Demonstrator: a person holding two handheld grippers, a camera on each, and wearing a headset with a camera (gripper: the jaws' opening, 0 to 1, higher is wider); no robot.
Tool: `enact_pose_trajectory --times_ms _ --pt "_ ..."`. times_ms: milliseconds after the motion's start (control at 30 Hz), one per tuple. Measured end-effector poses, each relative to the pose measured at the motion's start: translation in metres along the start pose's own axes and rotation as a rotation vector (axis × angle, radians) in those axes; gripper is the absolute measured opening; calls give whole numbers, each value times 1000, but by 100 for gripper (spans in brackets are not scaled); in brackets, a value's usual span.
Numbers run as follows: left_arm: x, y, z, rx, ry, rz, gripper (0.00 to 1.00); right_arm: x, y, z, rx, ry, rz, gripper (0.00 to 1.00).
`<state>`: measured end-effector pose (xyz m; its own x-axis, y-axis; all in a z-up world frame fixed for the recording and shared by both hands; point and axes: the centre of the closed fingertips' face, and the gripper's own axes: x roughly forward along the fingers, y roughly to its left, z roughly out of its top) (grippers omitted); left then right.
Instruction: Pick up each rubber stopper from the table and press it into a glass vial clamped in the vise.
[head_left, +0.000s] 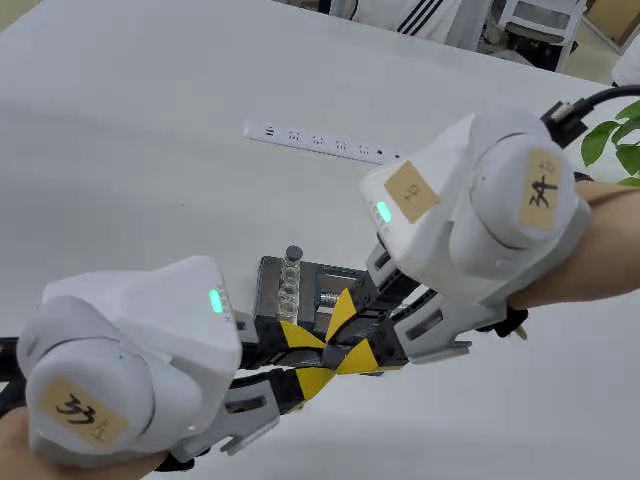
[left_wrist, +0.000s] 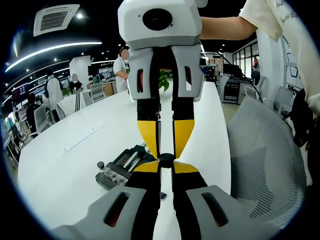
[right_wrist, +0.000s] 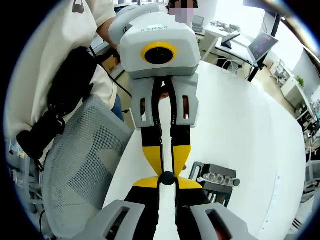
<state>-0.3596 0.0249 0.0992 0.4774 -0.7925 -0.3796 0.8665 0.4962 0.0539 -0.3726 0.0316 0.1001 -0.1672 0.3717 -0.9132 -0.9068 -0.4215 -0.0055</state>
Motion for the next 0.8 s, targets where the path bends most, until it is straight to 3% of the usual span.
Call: enact_pose_trajectory --times_ms 233,433,533,667,800 --pt "0 2 -2 -19 -3 11 5 2 -3 -1 22 -13 3 6" --pt "-4 11 -15 -58 20 69 19 6 -10 -14 30 8 -9 6" --pt "-9 21 -22 -58 17 121 31 9 -11 -18 33 16 -6 6" --pt "-17 36 -35 -103 42 185 52 11 -13 -24 36 27 -4 6" --pt "-26 49 -47 -132 44 232 66 12 -15 -25 42 24 -2 6"
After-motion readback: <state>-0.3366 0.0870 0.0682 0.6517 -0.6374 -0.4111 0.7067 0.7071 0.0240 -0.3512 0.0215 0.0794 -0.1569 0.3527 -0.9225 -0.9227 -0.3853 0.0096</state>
